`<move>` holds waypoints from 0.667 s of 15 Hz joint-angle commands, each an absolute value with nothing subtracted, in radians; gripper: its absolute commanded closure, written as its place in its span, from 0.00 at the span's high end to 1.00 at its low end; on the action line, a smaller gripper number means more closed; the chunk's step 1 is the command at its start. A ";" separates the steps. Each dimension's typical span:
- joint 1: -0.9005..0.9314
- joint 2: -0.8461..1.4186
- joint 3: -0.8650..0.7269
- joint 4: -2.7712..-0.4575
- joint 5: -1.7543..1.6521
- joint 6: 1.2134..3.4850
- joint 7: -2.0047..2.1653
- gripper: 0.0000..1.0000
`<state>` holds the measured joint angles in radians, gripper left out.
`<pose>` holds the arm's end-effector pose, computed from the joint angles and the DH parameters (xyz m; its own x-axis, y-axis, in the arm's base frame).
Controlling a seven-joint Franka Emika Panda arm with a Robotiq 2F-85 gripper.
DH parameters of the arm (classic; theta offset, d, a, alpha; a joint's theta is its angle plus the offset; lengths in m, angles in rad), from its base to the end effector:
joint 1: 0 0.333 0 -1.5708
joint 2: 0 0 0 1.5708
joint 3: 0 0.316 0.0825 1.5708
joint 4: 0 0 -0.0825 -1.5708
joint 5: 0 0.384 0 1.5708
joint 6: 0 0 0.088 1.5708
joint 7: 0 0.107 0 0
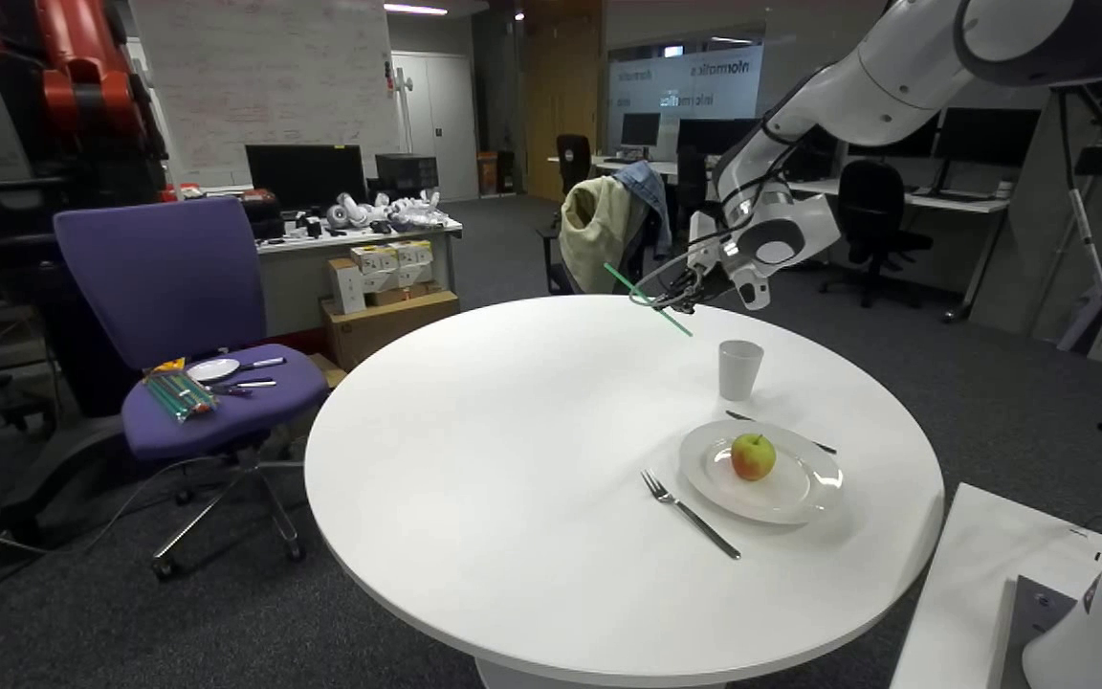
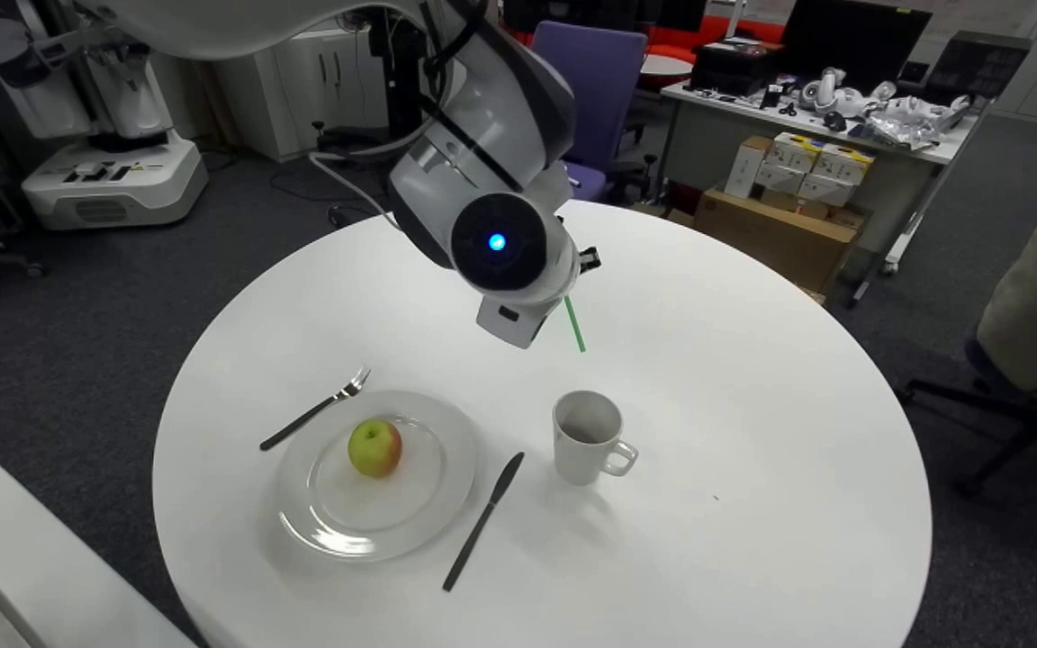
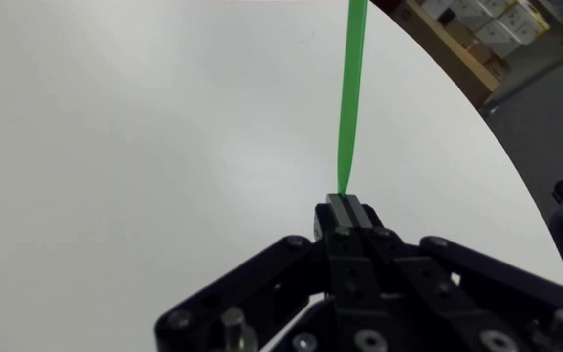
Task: Put the straw inside the cup
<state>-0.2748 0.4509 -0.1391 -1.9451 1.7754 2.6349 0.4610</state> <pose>0.5616 -0.2692 0.2557 -0.4083 -0.6078 -0.6811 -0.4637 0.7808 -0.4188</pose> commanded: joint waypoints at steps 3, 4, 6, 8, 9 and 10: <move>-0.269 0.383 -0.149 -1.983 2.079 2.734 0.290 0.00; -0.266 0.383 -0.153 -1.980 2.127 2.748 0.260 0.00; -0.262 0.379 -0.161 -1.976 2.231 2.777 0.200 0.00; -0.260 0.374 -0.169 -1.980 2.309 2.786 0.150 0.00; -0.260 0.374 -0.173 -1.985 2.336 2.782 0.129 0.00; -0.263 0.376 -0.175 -1.990 2.349 2.773 0.117 0.00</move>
<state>-0.2741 0.4269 -0.1569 -1.9456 2.2725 2.7668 0.1810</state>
